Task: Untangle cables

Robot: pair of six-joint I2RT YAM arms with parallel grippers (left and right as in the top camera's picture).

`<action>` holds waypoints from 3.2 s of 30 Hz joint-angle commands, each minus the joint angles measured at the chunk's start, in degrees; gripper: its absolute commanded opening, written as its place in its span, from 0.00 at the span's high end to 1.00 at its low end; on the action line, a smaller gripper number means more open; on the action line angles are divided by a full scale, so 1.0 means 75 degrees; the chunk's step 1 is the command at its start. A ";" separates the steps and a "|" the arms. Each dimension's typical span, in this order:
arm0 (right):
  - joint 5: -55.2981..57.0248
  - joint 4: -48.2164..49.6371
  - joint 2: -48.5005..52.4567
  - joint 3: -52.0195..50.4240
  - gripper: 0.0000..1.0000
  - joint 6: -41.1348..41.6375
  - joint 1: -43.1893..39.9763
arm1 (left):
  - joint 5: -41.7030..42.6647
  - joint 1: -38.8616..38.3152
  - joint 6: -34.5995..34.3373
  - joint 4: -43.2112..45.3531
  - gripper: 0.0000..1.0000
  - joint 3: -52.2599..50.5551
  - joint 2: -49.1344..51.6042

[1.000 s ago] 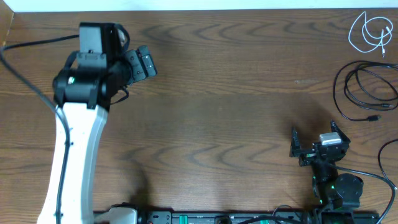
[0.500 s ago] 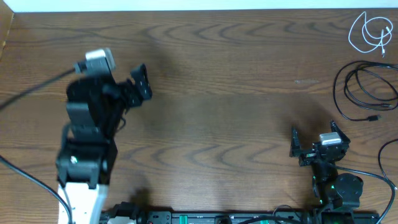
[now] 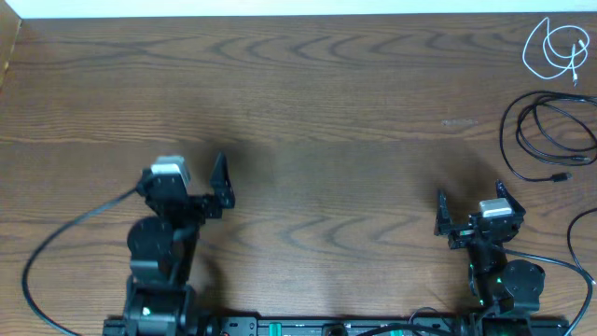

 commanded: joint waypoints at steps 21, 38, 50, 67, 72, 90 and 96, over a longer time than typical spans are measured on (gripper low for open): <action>0.0061 -0.0023 -0.0012 -0.0017 0.01 -0.0082 0.0029 | -0.0245 0.0012 0.0615 0.0224 0.04 -0.2014 -0.2830; 0.0061 -0.0023 -0.0012 -0.0017 0.01 -0.0082 0.0029 | -0.0245 0.0012 0.0638 -0.0828 0.04 -0.2600 -0.3424; 0.0061 -0.0023 -0.0012 -0.0017 0.01 -0.0082 0.0029 | -0.0242 0.0012 0.0638 -0.0775 0.04 -0.2600 -0.3398; 0.0061 -0.0020 -0.0012 -0.0017 0.01 -0.0082 0.0029 | -0.0242 0.0012 0.0641 -0.0775 0.04 -0.2600 -0.3395; 0.0061 -0.0023 -0.0012 -0.0017 0.01 -0.0082 0.0029 | -0.0242 0.0012 0.0638 -0.0775 0.04 -0.2600 -0.3395; 0.0061 -0.0023 -0.0012 -0.0017 0.01 -0.0082 0.0029 | -0.0239 0.0012 0.0641 -0.0775 0.04 -0.2600 -0.3395; 0.0061 -0.0023 -0.0012 -0.0017 0.01 -0.0082 0.0029 | -0.0242 0.0012 0.0638 -0.0775 0.04 -0.2600 -0.3395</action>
